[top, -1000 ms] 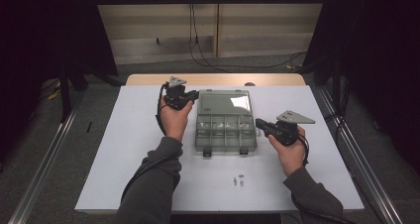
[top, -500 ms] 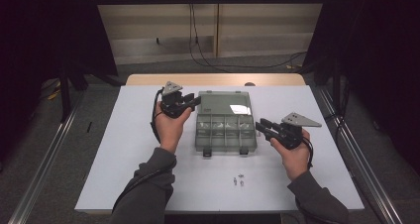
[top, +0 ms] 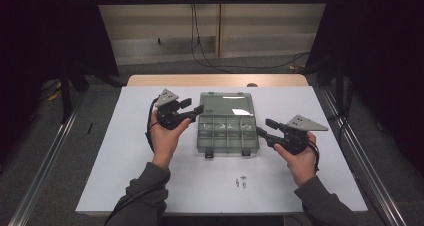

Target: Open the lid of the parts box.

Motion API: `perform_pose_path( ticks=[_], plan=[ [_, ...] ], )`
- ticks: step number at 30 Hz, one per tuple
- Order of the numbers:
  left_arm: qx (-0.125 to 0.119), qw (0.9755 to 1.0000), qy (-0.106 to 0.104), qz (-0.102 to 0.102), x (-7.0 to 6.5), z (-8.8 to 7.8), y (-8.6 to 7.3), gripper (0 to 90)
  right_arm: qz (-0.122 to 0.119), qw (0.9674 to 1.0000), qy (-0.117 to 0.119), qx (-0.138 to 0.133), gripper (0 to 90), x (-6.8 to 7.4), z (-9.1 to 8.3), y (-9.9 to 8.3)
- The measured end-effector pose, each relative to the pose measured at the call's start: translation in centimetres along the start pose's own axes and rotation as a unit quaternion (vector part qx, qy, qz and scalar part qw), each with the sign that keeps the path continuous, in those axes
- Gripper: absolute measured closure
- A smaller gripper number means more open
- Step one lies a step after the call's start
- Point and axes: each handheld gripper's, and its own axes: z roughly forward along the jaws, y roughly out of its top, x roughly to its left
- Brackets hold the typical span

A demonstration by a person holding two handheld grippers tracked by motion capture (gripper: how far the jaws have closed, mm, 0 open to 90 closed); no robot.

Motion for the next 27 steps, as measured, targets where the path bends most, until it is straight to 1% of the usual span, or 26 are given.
perform_pose_path(
  ticks=[2,3,4,5,7,9,10,11,12,13,14,15,16,17,18,19,21,22,23,24,25,26,27],
  plan=[
    [0.003,1.0,0.001,0.006,-0.1,-0.5,-0.1,37.0,0.001,1.0,0.003,0.001,44.3,0.1,-0.2,0.0],
    [-0.002,1.0,0.0,0.003,-0.2,-0.6,-0.2,35.4,0.002,1.0,0.006,0.002,43.1,0.1,-0.2,0.0],
    [-0.002,1.0,-0.004,0.008,-0.2,-0.8,-0.3,33.4,0.004,1.0,0.007,0.001,42.3,0.2,-0.2,-0.1],
    [-0.004,0.9999,-0.008,0.008,-0.2,-1.1,-0.4,31.5,0.004,1.0,0.007,0.0,41.5,0.2,-0.3,-0.1],
    [-0.008,0.9999,-0.009,0.01,-0.3,-1.4,-0.6,28.3,0.006,0.9999,0.011,0.0,38.0,0.3,-0.5,-0.1],
    [-0.01,0.9997,-0.018,0.013,-0.4,-1.8,-0.7,24.9,0.005,0.9999,0.013,0.001,34.9,0.2,-0.5,-0.2],
    [-0.006,0.9997,-0.02,0.013,-0.4,-1.9,-0.8,23.1,0.006,0.9998,0.016,0.002,33.4,0.2,-0.5,-0.2],
    [-0.007,0.9995,-0.024,0.018,-0.4,-2.0,-0.9,20.9,0.006,0.9998,0.019,0.004,31.7,0.2,-0.5,-0.2],
    [-0.01,0.9994,-0.028,0.015,-0.5,-2.1,-1.0,19.2,0.007,0.9998,0.019,0.003,29.9,0.3,-0.5,-0.2],
    [-0.009,0.9995,-0.022,0.019,-0.5,-2.3,-1.1,17.1,0.006,0.9998,0.019,0.003,27.7,0.3,-0.5,-0.3],
    [-0.008,0.9995,-0.024,0.017,-0.5,-2.4,-1.1,15.2,0.005,0.9997,0.024,0.003,26.2,0.3,-0.5,-0.3],
    [-0.015,0.9993,-0.031,0.014,-0.5,-2.5,-1.3,13.7,0.001,0.9997,0.025,0.004,24.8,0.3,-0.6,-0.3],
    [-0.011,0.9994,-0.029,0.016,-0.5,-2.7,-1.3,12.2,0.003,0.9997,0.024,0.003,23.2,0.4,-0.6,-0.3],
    [-0.014,0.9991,-0.037,0.015,-0.6,-2.8,-1.4,11.1,0.008,0.9997,0.024,0.003,21.8,0.5,-0.6,-0.3],
    [-0.015,0.999,-0.038,0.017,-0.6,-3.0,-1.5,9.9,0.005,0.9997,0.024,0.002,20.7,0.4,-0.7,-0.3],
    [-0.017,0.999,-0.04,0.014,-0.6,-3.2,-1.5,8.7,0.003,0.9996,0.027,0.002,20.0,0.4,-0.7,-0.4],
    [-0.019,0.9985,-0.049,0.019,-0.7,-3.5,-1.6,6.8,0.005,0.9997,0.023,0.004,18.1,0.3,-0.9,-0.6],
    [-0.019,0.9985,-0.048,0.019,-0.7,-3.7,-1.6,5.6,0.004,0.9996,0.026,0.004,17.1,0.2,-1.0,-0.6],
    [-0.022,0.9982,-0.052,0.019,-0.7,-3.9,-1.7,4.7,0.006,0.9997,0.023,0.003,16.1,0.2,-1.0,-0.7],
    [-0.024,0.9982,-0.053,0.017,-0.8,-4.0,-1.7,4.6,0.005,0.9997,0.024,0.002,15.2,0.1,-1.1,-0.8],
    [-0.029,0.9976,-0.059,0.02,-0.8,-4.2,-1.8,4.1,0.006,0.9997,0.022,0.001,14.5,0.1,-1.3,-0.8],
    [-0.024,0.998,-0.053,0.024,-0.8,-4.4,-1.8,3.6,0.007,0.9997,0.023,0.0,13.6,0.1,-1.3,-0.8],
    [-0.029,0.9974,-0.062,0.022,-0.8,-4.5,-2.0,3.5,0.006,0.9997,0.022,0.001,13.0,0.1,-1.4,-0.9]
  ],
)
